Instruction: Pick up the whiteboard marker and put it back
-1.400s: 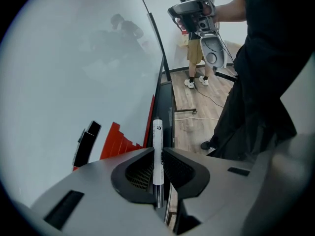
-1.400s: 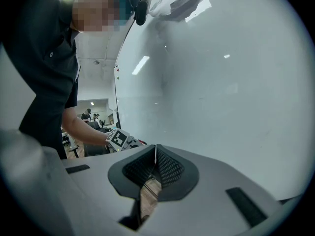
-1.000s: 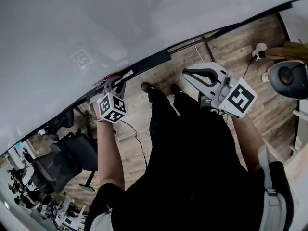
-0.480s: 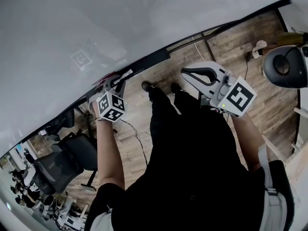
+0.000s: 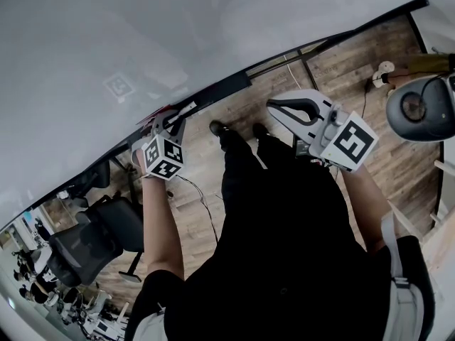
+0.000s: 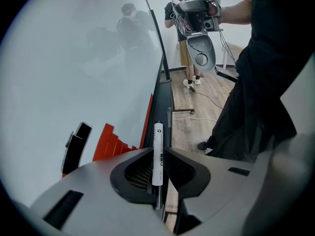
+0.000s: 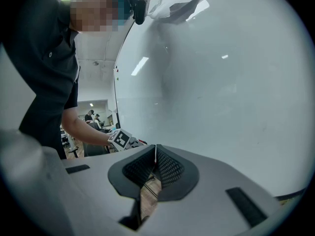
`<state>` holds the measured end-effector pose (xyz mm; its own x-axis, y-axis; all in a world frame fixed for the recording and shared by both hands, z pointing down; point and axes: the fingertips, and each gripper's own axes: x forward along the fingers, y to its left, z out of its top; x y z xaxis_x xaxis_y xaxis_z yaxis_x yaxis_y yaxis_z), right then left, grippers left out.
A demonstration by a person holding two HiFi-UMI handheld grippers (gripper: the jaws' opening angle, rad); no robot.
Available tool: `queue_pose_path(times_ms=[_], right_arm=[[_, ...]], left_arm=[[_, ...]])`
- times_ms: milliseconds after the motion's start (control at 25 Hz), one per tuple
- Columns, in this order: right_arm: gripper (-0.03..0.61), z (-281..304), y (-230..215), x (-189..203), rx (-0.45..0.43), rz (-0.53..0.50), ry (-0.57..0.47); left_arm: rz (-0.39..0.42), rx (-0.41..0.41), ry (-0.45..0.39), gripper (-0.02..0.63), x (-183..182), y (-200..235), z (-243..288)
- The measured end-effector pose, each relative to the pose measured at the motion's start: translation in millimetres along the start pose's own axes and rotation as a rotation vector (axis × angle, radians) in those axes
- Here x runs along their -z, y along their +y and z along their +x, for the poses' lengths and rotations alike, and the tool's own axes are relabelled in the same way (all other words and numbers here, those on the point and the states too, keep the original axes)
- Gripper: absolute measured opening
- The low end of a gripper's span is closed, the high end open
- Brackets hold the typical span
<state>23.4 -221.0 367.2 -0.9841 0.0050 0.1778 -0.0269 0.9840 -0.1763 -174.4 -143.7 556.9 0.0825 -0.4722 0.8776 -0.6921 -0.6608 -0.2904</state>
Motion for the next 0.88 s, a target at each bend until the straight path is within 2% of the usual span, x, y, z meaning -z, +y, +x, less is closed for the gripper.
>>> queue_pose_path(times_ms=[200, 320, 480, 760, 880], right_arm=[[0.02, -2.4, 3.8, -3.4, -0.006, -0.009, -0.006], [0.021, -1.8, 2.8, -6.6, -0.013, -0.022, -0.018], [0.02, -4.6, 5.8, -20.8, -0.024, -0.044, -0.042], [0.02, 14.5, 16.3, -42.4, -0.118, -0.108, -0.093], [0.02, 23.9, 28.3, -56.1, -0.183, -0.126, -0.12]], left_arm=[[-0.001, -0.015, -0.012, 0.077, -6.0, -1.3, -10.7], [-0.031, -0.031, -0.05, 0.075, -14.7, 4.2, -19.8], [-0.176, -0.046, -0.177, 0.065, -32.6, 13.6, -48.8], [-0.385, -0.192, -0.391, 0.026, -45.8, 25.7, -113.6], [-0.449, -0.264, -0.451, 0.013, -44.8, 20.4, -146.8]])
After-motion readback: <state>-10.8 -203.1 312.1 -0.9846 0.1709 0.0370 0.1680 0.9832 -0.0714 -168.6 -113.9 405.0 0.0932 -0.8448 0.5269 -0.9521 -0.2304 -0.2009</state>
